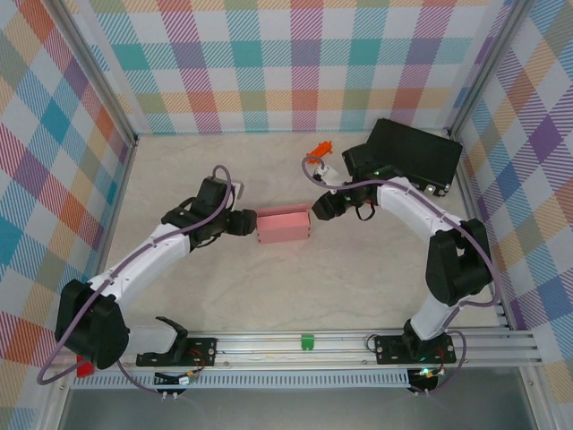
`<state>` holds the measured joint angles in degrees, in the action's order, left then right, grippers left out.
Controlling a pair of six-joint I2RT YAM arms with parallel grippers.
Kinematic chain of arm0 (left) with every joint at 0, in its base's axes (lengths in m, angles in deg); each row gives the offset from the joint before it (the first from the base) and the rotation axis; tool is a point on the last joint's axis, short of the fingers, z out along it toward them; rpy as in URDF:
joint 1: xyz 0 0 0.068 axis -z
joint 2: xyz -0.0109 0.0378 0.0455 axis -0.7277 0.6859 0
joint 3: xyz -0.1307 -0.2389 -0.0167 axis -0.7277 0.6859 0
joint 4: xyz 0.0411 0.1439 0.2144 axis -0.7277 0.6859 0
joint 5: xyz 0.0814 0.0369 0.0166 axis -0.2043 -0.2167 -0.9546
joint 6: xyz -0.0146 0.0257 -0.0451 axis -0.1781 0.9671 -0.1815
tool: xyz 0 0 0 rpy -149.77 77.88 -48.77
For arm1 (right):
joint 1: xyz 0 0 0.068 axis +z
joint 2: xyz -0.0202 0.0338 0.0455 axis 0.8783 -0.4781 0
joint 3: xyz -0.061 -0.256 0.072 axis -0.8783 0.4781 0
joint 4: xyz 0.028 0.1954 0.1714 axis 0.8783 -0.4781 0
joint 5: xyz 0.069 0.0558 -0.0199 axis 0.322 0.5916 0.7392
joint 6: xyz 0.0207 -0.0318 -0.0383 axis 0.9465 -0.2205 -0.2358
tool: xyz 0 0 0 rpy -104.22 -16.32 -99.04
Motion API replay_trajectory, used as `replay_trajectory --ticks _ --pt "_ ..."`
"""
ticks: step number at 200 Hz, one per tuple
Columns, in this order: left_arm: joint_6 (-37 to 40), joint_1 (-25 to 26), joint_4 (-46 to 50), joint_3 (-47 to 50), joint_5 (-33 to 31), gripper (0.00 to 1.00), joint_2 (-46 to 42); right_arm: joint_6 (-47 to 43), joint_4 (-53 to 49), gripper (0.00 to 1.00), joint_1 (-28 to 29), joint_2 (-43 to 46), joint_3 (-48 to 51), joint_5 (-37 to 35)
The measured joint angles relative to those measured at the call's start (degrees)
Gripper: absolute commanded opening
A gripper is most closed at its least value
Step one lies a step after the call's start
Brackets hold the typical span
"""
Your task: Fold the paper box
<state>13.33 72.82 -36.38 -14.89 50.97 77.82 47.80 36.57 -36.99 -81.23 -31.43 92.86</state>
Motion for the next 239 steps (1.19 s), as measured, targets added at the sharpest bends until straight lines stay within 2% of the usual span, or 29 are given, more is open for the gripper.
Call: replay_trajectory --ticks 55,113,165,187,239 --pt "-0.09 -0.59 -2.82 0.00 2.60 0.58 3.21 0.44 -0.37 0.37 0.35 -0.94 -1.14 0.83" --pt "-0.13 -0.79 -3.54 0.00 5.79 0.50 4.13 1.14 -0.68 0.31 0.35 -1.16 -2.16 1.18" --pt "-0.13 -0.79 -3.52 -0.07 6.62 0.44 5.27 1.16 -0.94 0.31 0.35 -2.03 -2.69 1.18" --pt "-0.26 -0.79 -3.50 -0.17 6.84 0.36 5.55 1.16 -1.31 0.30 0.39 -2.56 -2.75 1.18" --pt "-0.13 -0.79 -3.50 -0.48 7.06 0.32 5.92 1.31 -1.75 0.29 0.39 -2.67 -2.91 1.18"
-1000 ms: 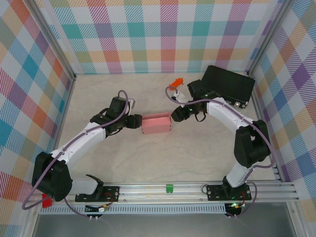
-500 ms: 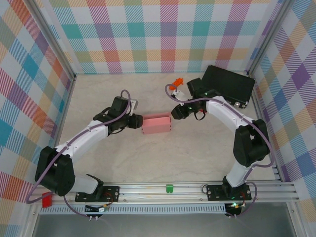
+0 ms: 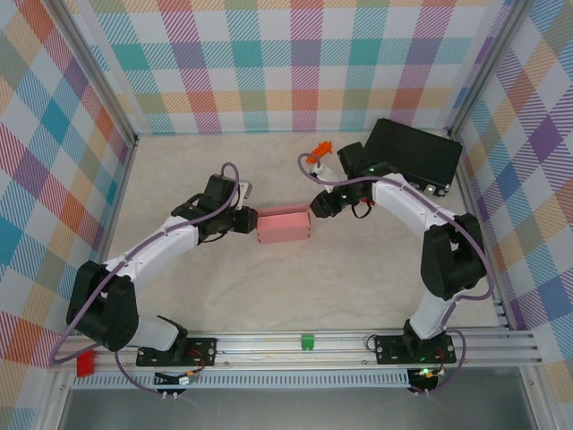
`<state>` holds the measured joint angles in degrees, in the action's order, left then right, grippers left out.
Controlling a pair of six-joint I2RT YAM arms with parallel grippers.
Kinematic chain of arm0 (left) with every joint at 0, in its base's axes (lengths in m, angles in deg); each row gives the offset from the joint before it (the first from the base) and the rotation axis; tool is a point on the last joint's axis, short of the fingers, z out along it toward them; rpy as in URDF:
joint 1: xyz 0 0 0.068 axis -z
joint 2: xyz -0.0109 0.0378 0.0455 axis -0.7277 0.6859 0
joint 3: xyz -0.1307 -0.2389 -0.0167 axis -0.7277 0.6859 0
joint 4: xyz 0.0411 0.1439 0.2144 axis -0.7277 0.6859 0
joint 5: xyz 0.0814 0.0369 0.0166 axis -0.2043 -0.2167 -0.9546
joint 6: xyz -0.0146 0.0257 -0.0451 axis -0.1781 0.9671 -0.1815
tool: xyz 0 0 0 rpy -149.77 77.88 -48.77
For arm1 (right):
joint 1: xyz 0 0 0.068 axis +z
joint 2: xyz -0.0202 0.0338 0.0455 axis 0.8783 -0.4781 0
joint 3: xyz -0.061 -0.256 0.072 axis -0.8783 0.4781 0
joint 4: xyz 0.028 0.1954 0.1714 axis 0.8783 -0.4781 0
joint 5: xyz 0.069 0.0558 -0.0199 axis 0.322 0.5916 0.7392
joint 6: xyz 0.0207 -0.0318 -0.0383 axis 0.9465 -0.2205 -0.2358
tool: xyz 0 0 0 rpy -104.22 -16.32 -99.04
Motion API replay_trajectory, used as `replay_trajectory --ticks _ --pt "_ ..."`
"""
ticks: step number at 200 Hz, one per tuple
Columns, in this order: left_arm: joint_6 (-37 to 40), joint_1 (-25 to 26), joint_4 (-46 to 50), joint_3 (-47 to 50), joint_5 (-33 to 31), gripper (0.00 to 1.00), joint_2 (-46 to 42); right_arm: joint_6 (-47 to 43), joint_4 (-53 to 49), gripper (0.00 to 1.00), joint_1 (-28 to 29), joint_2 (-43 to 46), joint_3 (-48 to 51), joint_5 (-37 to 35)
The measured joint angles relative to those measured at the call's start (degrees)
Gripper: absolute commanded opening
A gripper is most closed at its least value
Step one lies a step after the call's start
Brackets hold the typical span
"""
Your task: Fold the paper box
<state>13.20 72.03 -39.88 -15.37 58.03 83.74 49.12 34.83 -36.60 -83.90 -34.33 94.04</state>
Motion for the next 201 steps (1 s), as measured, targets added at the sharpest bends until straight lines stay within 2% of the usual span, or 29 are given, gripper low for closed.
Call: replay_trajectory --ticks 91,135,156,201 --pt "0.02 -0.02 -0.04 0.00 0.00 0.36 0.04 0.04 -0.81 0.28 0.00 -0.59 -0.63 -0.24" --pt "0.37 -0.04 -0.04 0.00 -0.26 0.51 0.07 0.04 -0.81 0.28 0.00 -0.70 -0.66 -0.44" --pt "0.76 -0.04 -0.07 0.00 -0.83 0.54 0.07 0.07 -0.83 0.28 0.00 -0.74 -0.68 -0.46" --pt "2.62 -0.04 -1.07 0.00 -1.07 0.52 0.07 0.07 -0.83 0.28 0.00 -0.81 -0.90 -0.46"
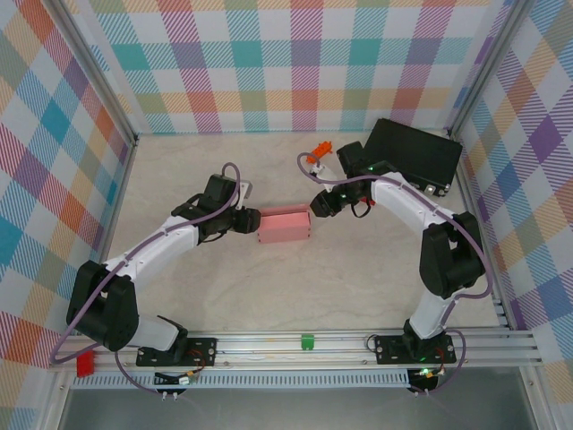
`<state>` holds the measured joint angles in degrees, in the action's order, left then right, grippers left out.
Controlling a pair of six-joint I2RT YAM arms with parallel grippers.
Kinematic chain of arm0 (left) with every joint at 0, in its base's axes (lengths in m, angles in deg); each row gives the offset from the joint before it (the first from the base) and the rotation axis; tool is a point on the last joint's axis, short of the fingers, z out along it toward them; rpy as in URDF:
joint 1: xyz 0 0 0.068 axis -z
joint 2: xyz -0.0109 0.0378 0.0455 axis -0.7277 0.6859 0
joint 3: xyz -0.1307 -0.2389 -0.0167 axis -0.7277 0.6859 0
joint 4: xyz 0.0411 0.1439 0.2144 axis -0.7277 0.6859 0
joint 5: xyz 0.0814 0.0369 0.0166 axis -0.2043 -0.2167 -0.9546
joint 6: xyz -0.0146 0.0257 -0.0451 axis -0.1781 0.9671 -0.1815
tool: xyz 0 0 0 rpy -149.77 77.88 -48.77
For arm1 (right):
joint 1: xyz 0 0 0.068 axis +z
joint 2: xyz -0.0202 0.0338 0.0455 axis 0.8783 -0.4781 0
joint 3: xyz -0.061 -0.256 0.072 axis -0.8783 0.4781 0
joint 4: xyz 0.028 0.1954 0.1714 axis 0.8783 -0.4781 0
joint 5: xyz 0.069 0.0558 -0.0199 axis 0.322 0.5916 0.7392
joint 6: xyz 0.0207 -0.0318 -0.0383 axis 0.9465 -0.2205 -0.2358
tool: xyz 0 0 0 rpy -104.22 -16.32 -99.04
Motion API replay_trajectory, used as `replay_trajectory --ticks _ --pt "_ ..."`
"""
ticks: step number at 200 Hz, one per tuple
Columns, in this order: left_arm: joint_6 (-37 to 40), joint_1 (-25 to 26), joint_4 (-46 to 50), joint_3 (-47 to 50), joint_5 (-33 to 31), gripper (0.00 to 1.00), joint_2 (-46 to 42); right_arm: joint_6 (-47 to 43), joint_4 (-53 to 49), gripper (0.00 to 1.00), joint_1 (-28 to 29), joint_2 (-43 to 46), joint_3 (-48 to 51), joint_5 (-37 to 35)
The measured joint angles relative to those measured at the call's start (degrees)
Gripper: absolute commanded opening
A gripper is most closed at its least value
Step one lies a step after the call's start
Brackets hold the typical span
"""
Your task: Fold the paper box
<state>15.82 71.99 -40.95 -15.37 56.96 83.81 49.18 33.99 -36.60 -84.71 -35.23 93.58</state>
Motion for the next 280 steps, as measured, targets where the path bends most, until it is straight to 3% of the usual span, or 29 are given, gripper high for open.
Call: replay_trajectory --ticks 53,133,280 --pt "1.92 0.00 -1.11 -0.02 1.51 0.35 1.01 0.39 -0.02 0.25 0.00 -0.17 -0.07 0.00" --pt "1.99 0.00 -1.11 -0.02 3.37 0.22 1.25 1.49 -0.07 0.21 0.13 -0.20 -0.07 0.04" --pt "-0.57 0.00 -1.07 0.00 3.67 0.16 1.25 3.19 0.02 0.24 0.76 -0.26 0.09 -0.81"
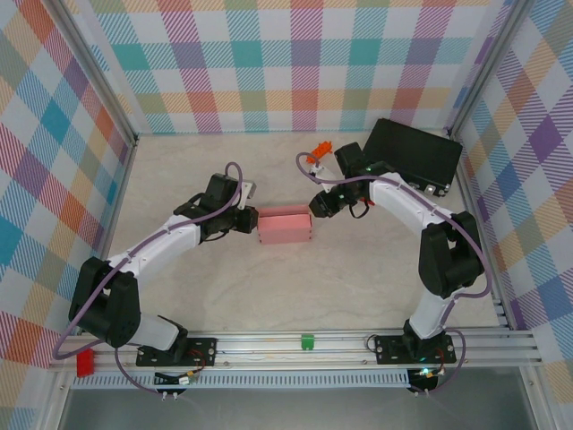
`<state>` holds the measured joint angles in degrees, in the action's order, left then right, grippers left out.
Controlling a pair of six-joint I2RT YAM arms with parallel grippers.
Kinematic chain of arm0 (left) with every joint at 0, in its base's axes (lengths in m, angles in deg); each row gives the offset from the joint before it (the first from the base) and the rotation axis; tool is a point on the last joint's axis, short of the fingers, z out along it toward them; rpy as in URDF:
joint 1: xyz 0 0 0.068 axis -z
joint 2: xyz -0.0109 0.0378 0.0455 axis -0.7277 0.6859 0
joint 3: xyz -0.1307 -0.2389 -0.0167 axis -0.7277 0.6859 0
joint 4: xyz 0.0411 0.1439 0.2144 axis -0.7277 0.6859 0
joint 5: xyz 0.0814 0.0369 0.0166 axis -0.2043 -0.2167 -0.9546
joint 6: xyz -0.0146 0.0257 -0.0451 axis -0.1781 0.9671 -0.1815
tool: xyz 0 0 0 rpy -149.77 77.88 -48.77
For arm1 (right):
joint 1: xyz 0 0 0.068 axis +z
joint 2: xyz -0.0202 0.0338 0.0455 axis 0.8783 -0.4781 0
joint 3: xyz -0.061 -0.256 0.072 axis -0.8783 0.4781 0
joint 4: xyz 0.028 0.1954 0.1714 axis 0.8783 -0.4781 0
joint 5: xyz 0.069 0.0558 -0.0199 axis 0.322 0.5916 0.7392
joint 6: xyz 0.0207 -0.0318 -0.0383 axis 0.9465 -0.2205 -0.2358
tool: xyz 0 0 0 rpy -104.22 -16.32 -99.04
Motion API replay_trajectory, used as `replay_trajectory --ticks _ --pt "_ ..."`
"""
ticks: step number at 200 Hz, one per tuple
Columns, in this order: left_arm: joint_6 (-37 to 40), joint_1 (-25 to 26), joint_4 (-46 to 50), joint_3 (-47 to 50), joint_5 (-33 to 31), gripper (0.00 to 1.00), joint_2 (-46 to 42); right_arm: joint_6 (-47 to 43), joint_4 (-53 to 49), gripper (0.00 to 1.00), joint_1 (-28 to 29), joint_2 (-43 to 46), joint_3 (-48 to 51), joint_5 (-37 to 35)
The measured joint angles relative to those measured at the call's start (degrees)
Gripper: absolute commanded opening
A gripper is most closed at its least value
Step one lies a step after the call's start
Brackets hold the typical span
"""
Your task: Fold the paper box
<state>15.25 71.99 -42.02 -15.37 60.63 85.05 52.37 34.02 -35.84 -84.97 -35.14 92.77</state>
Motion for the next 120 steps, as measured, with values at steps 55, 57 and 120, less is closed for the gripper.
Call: replay_trajectory --ticks 55,57,120 --pt "-0.13 0.00 0.00 0.00 0.04 0.16 0.00 0.00 -0.02 0.24 -0.02 0.00 0.72 -0.74" --pt "-0.13 0.00 0.00 0.00 0.04 0.16 0.00 0.00 -0.02 0.24 -0.02 0.00 0.72 -0.72" --pt "-0.15 0.00 0.00 0.00 0.42 0.16 0.00 0.00 -0.02 0.21 -0.02 0.09 1.29 -1.11"
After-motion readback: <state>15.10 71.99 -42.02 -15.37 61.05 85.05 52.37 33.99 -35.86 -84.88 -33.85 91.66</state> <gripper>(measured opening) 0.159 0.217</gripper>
